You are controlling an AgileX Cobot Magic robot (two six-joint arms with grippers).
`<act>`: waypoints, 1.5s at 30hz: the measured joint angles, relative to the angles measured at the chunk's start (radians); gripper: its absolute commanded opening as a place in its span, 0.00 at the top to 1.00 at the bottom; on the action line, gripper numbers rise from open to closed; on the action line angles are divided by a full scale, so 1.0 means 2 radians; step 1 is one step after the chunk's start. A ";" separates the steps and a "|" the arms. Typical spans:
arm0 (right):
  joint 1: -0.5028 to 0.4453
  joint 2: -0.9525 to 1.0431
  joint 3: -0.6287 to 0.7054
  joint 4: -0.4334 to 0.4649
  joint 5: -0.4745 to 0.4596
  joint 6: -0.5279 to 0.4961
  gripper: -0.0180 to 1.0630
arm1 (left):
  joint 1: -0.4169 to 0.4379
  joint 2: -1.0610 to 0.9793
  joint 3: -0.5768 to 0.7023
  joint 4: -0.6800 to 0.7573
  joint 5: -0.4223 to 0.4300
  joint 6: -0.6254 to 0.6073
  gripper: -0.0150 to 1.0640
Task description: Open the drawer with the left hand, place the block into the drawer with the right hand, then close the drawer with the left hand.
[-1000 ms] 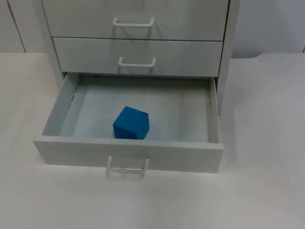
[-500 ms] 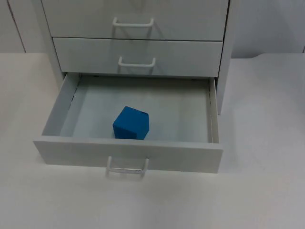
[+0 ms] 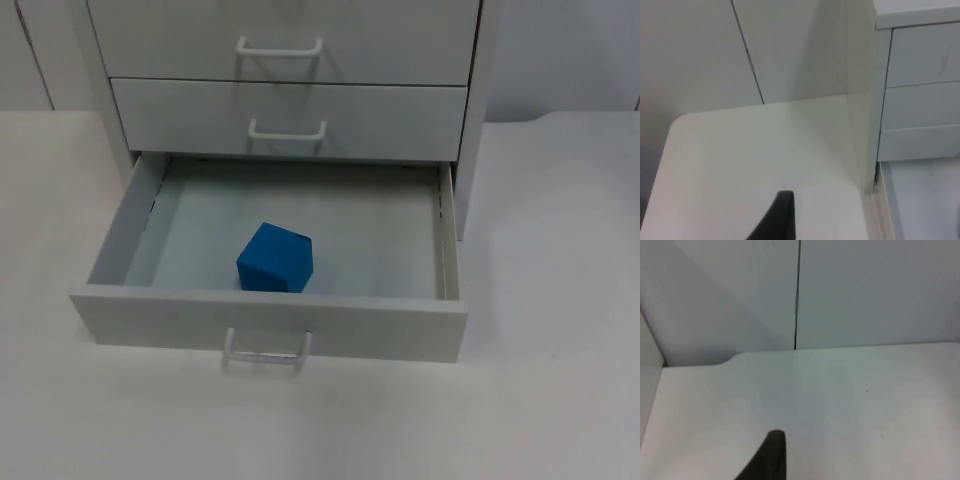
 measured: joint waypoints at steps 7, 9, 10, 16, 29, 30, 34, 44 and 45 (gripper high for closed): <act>0.000 0.000 0.000 -0.048 -0.002 0.074 0.02 | 0.000 0.000 0.000 0.000 0.000 0.000 0.01; 0.000 0.000 0.000 -0.055 -0.008 0.081 0.02 | 0.000 0.000 0.000 0.000 0.000 0.000 0.01; 0.000 0.000 0.000 -0.056 -0.010 0.082 0.02 | 0.000 0.000 0.000 0.000 0.000 0.000 0.01; 0.000 -0.001 0.000 -0.058 -0.020 0.082 0.02 | 0.000 0.000 0.000 0.000 0.000 0.000 0.01; 0.000 -0.012 0.000 -0.057 -0.021 0.080 0.02 | 0.000 0.000 0.000 -0.005 0.000 0.000 0.01; 0.000 -0.012 0.000 -0.057 -0.021 0.080 0.02 | 0.000 0.000 0.000 -0.005 0.000 0.000 0.01; 0.000 -0.012 0.000 -0.057 -0.021 0.080 0.02 | 0.000 0.000 0.000 -0.007 0.000 0.000 0.01; 0.000 -0.012 0.000 -0.057 -0.021 0.080 0.02 | 0.000 0.000 0.000 -0.018 0.001 0.000 0.01; 0.000 -0.012 0.000 -0.057 -0.021 0.080 0.02 | 0.000 0.000 0.000 -0.022 0.003 0.002 0.01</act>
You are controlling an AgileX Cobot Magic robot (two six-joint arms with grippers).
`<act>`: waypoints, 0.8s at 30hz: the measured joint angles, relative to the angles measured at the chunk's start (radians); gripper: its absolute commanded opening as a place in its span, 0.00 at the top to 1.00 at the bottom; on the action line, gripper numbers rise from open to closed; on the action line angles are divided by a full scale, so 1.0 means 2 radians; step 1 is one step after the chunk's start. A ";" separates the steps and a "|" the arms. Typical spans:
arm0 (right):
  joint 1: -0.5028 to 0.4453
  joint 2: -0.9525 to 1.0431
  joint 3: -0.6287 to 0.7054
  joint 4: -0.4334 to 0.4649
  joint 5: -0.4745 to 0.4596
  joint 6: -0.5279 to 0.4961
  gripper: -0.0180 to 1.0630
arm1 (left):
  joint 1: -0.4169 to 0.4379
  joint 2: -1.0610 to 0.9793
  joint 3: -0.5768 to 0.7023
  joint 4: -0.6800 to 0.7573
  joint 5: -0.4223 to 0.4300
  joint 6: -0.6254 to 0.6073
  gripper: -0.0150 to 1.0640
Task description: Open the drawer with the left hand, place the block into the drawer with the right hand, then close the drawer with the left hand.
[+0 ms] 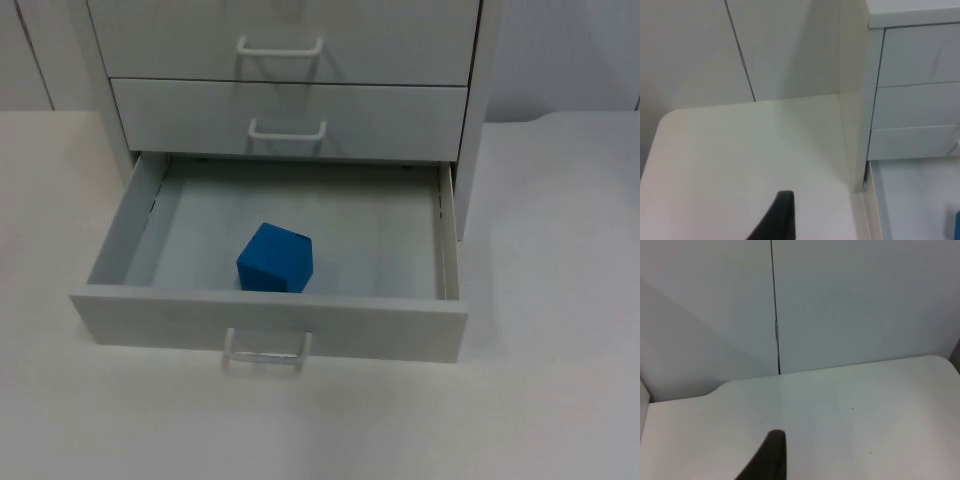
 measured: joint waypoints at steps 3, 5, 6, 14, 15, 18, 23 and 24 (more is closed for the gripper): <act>0.000 0.000 0.000 0.000 0.000 0.000 0.02 | 0.000 0.000 0.000 -0.005 0.006 0.017 0.01; 0.000 0.000 0.000 0.000 0.000 0.000 0.02 | 0.000 0.002 0.000 -0.030 0.008 0.056 0.01; 0.000 0.000 0.000 0.000 0.000 0.000 0.02 | 0.000 0.006 0.002 -0.053 0.008 0.075 0.01; 0.000 0.000 0.000 0.000 0.000 0.000 0.02 | -0.021 0.068 0.031 -0.213 0.000 0.231 0.01; 0.000 0.000 0.000 0.000 0.000 0.000 0.02 | -0.021 0.082 0.032 -0.238 -0.007 0.269 0.01; 0.000 0.000 0.000 0.000 0.000 0.000 0.02 | -0.023 0.108 0.032 -0.294 -0.023 0.336 0.01; 0.000 0.000 0.000 0.000 0.000 0.000 0.02 | -0.026 0.145 0.046 -0.446 -0.080 0.548 0.01; 0.000 0.000 0.000 0.000 0.000 0.000 0.02 | -0.031 0.148 0.055 -0.480 -0.105 0.600 0.01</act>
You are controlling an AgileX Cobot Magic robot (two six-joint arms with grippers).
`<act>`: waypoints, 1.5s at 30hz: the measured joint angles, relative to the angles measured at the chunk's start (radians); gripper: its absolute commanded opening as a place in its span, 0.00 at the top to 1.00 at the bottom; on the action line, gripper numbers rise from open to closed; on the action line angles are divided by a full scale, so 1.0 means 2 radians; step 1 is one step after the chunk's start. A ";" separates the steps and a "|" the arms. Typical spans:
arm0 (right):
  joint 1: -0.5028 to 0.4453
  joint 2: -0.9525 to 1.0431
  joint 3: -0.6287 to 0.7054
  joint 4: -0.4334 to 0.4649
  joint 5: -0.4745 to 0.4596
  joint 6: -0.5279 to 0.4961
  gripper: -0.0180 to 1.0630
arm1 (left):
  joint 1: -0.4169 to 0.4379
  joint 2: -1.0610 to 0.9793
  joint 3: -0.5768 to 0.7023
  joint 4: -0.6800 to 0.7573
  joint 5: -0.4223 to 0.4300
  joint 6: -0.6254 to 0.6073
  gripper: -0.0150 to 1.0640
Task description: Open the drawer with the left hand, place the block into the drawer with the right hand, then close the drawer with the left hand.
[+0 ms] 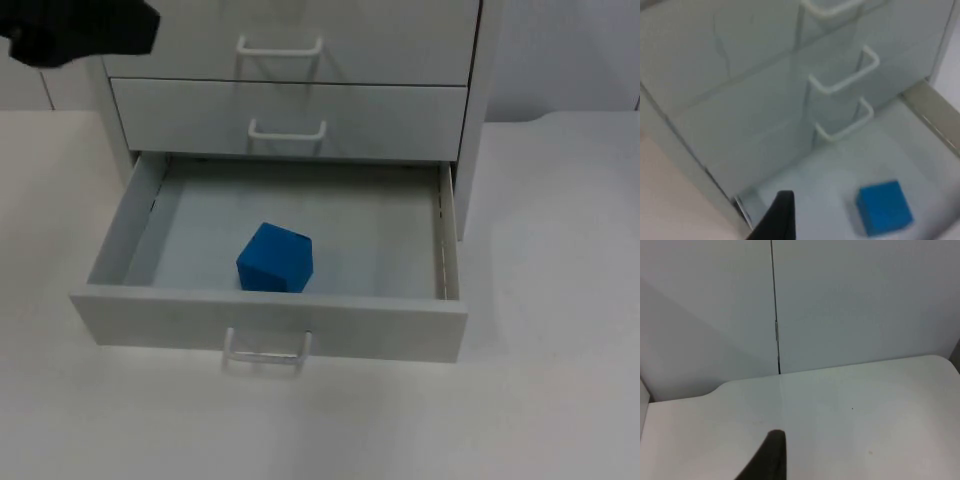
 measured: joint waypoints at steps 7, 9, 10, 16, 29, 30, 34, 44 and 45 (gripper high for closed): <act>0.000 0.000 0.000 0.000 0.000 0.000 0.02 | -0.104 0.003 0.076 -0.234 -0.237 0.394 0.01; 0.000 0.000 0.000 0.000 0.000 0.000 0.02 | -0.155 0.007 0.098 -0.306 -0.301 0.495 0.01; 0.000 0.000 0.000 0.000 0.000 0.000 0.02 | -0.155 0.007 0.098 -0.306 -0.301 0.495 0.01; 0.000 0.000 0.000 0.000 0.000 0.000 0.02 | -0.255 0.069 0.143 -0.390 -0.417 0.615 0.02; 0.000 0.000 0.000 0.000 0.000 0.000 0.02 | -0.265 0.155 0.149 -0.274 -0.436 0.458 0.99; 0.000 0.000 0.000 0.000 0.000 0.000 0.02 | -0.265 0.157 0.151 -0.257 -0.436 0.439 0.99; 0.000 0.000 0.000 0.000 0.000 0.000 0.02 | -0.265 0.159 0.168 -0.183 -0.436 0.362 0.99; 0.000 0.000 0.000 0.000 0.000 0.000 0.02 | -0.312 0.223 0.224 0.029 -0.457 0.151 0.99; 0.000 0.000 0.000 0.000 0.000 0.000 0.02 | -0.312 0.234 0.224 0.044 -0.464 0.129 0.99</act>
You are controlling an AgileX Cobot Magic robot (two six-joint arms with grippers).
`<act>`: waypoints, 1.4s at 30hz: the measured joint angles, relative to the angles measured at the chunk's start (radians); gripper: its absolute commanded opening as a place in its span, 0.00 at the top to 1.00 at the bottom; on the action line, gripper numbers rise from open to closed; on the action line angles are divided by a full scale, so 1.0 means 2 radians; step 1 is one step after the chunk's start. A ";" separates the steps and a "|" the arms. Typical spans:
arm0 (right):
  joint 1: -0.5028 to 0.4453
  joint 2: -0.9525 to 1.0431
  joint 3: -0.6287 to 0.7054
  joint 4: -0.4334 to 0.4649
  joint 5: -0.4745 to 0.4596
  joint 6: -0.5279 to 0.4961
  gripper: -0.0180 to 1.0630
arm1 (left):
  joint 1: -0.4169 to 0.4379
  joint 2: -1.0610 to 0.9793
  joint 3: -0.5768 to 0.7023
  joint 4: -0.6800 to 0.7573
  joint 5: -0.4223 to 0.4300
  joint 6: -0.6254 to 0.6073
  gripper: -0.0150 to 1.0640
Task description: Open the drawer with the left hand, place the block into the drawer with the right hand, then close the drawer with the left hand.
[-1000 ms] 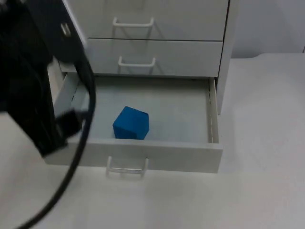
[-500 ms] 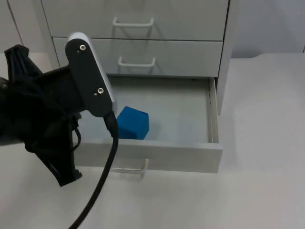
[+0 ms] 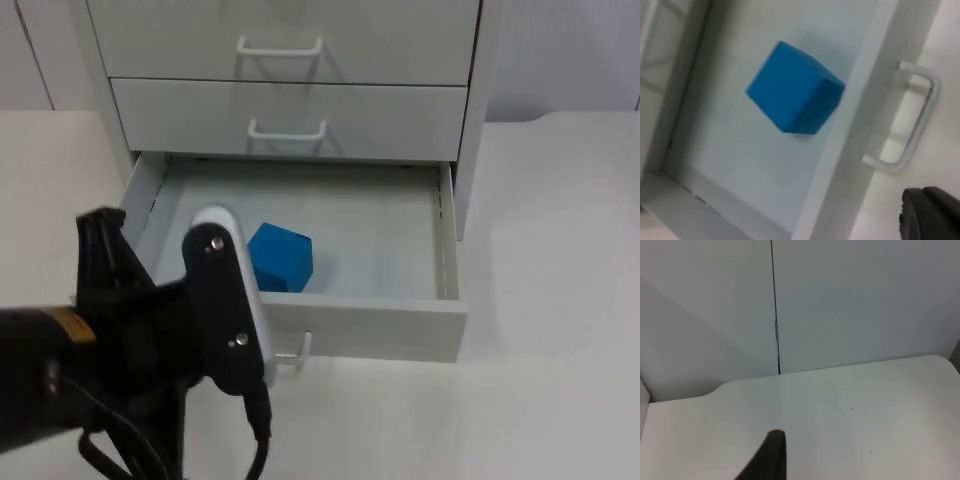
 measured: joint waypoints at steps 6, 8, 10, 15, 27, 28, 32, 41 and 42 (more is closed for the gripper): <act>0.000 0.000 0.000 0.000 0.000 0.000 0.02 | 0.000 0.050 0.000 0.061 -0.016 -0.046 0.99; 0.000 0.000 0.000 0.000 0.000 0.000 0.02 | 0.000 0.059 0.000 0.071 -0.020 -0.050 0.99; 0.000 0.000 0.000 0.000 0.000 0.000 0.02 | 0.000 0.073 0.000 0.087 -0.029 -0.058 0.99; 0.000 0.000 0.000 0.000 0.000 0.000 0.02 | 0.000 0.098 -0.004 0.111 -0.039 -0.064 0.99; 0.000 0.000 0.000 0.000 0.000 0.000 0.02 | 0.000 0.164 -0.032 0.106 -0.108 -0.063 0.99; 0.000 0.000 0.000 0.000 0.000 0.000 0.02 | 0.000 0.165 -0.032 0.102 -0.116 -0.065 0.99; 0.000 0.000 0.000 0.000 0.000 0.000 0.02 | 0.000 0.165 -0.032 0.101 -0.116 -0.070 0.99; 0.000 0.000 0.000 0.000 0.000 -0.001 0.02 | 0.000 0.181 -0.033 0.130 -0.100 -0.071 0.99; 0.000 0.000 0.000 0.000 0.000 -0.001 0.02 | 0.000 0.183 -0.033 0.134 -0.097 -0.072 0.99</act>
